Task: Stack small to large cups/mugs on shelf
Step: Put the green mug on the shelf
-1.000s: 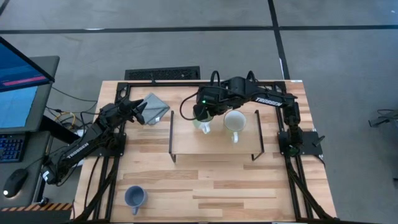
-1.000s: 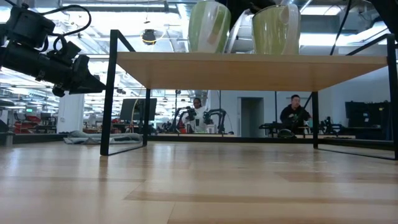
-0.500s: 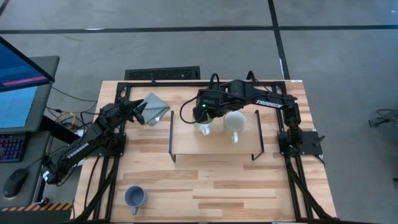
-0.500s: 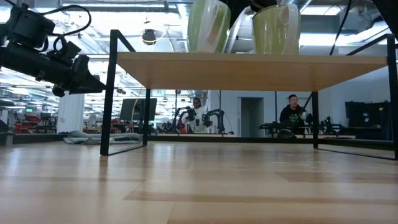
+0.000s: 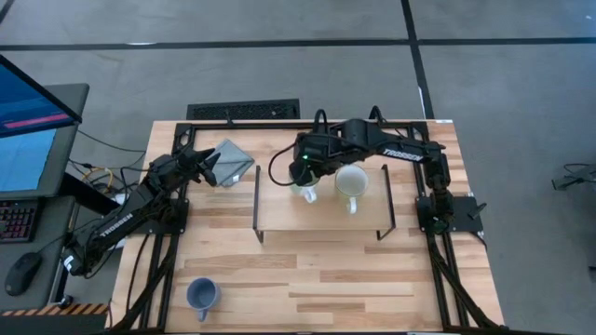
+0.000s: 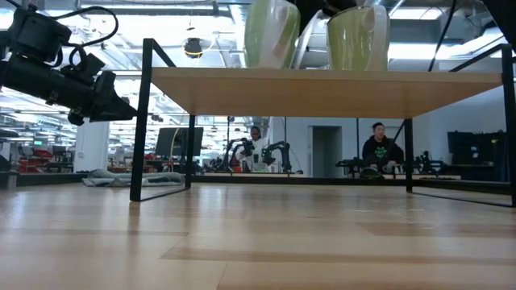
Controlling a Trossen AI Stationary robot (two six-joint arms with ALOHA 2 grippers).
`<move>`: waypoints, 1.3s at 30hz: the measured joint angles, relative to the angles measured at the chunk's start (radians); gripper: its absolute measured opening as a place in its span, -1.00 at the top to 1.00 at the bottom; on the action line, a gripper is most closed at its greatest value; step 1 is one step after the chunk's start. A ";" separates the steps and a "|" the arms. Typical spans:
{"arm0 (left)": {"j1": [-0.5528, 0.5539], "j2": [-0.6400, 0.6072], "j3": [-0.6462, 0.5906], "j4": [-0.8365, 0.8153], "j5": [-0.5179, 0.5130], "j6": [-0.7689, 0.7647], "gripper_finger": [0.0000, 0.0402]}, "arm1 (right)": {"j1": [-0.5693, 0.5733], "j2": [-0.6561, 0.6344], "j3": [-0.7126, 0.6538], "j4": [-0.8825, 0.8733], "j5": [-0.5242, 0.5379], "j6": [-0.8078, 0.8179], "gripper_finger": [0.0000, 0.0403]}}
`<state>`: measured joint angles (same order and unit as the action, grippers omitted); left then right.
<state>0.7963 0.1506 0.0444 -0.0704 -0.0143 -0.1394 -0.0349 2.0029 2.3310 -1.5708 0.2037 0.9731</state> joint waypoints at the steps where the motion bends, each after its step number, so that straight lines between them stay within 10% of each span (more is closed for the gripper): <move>1: 0.000 0.000 0.000 0.000 0.000 0.000 0.38 | 0.000 0.000 0.000 0.000 0.002 -0.006 0.89; 39: 0.000 0.000 0.000 0.002 -0.006 0.000 0.38 | -0.038 -0.106 -0.149 -0.004 -0.043 -0.065 0.89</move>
<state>0.7963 0.1507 0.0444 -0.0689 -0.0202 -0.1394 -0.0729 1.8969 2.1824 -1.5745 0.1608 0.9079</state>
